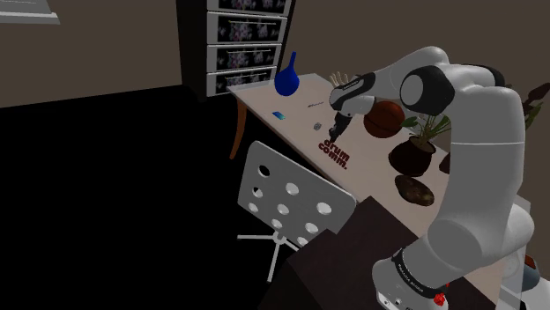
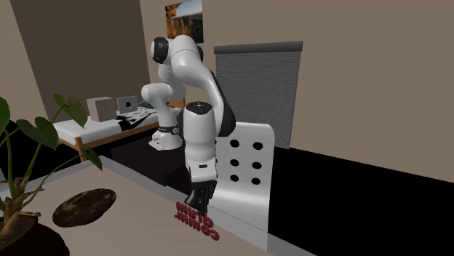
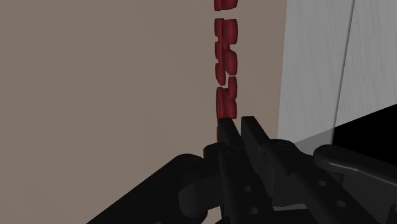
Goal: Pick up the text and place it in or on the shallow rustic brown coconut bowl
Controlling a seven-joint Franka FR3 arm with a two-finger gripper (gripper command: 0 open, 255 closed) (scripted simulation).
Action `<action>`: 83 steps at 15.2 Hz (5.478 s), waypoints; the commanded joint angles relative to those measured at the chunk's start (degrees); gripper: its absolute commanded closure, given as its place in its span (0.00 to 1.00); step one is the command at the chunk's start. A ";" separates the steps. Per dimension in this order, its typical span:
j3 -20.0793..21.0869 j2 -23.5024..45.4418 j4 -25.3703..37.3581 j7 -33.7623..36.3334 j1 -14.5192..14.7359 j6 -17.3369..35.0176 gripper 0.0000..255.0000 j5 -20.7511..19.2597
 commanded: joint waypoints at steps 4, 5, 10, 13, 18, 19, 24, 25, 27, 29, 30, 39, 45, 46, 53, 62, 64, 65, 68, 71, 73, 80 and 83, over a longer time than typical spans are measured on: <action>-0.14 -0.54 -0.08 0.09 0.10 -0.47 1.00 -0.16; -0.27 -1.08 -0.13 0.17 0.19 -0.96 1.00 -0.31; -0.91 -3.66 -0.15 0.63 0.64 -3.48 1.00 -1.11; -1.27 -5.12 -0.01 0.90 0.89 -5.06 1.00 -1.59; -1.82 -7.42 0.49 1.36 1.25 -7.79 1.00 -2.39; -1.92 -7.85 0.63 1.45 1.32 -8.35 1.00 -2.54; -2.38 -9.90 1.54 1.89 1.61 -11.24 1.00 -3.30; -2.47 -10.29 1.76 1.97 1.66 -11.83 1.00 -3.44; -2.55 -10.67 1.99 2.06 1.71 -12.43 1.00 -3.59; -3.34 -13.34 -1.73 0.26 0.90 -11.35 1.00 -4.01; -3.75 -14.61 -3.46 -0.65 0.47 -10.87 1.00 -4.24; -7.99 -24.27 -15.46 -9.22 -4.11 -8.23 1.00 -6.65; -11.23 -28.97 -20.28 -15.48 -7.84 -7.82 1.00 -8.41; -11.80 -29.61 -20.84 -16.58 -8.51 -7.84 1.00 -8.68; -15.96 -32.70 -22.95 -24.89 -13.41 -8.52 1.00 -10.12; -19.51 -31.82 -23.13 -33.86 -18.27 -7.70 1.00 -9.15; -19.37 -30.84 -23.74 -34.37 -18.43 -6.30 1.00 -8.38; -19.28 -30.33 -24.03 -34.64 -18.52 -5.60 1.00 -7.98; -18.96 -28.74 -24.81 -35.50 -18.82 -3.54 1.00 -6.69; -18.54 -27.06 -25.47 -36.43 -19.19 -1.52 1.00 -5.30; -18.19 -25.90 -25.85 -37.08 -19.48 -0.20 1.00 -4.32; -16.56 -21.59 -26.73 -39.53 -20.76 4.25 1.00 -0.63; -15.72 -19.79 -26.90 -40.55 -21.40 5.96 1.00 0.92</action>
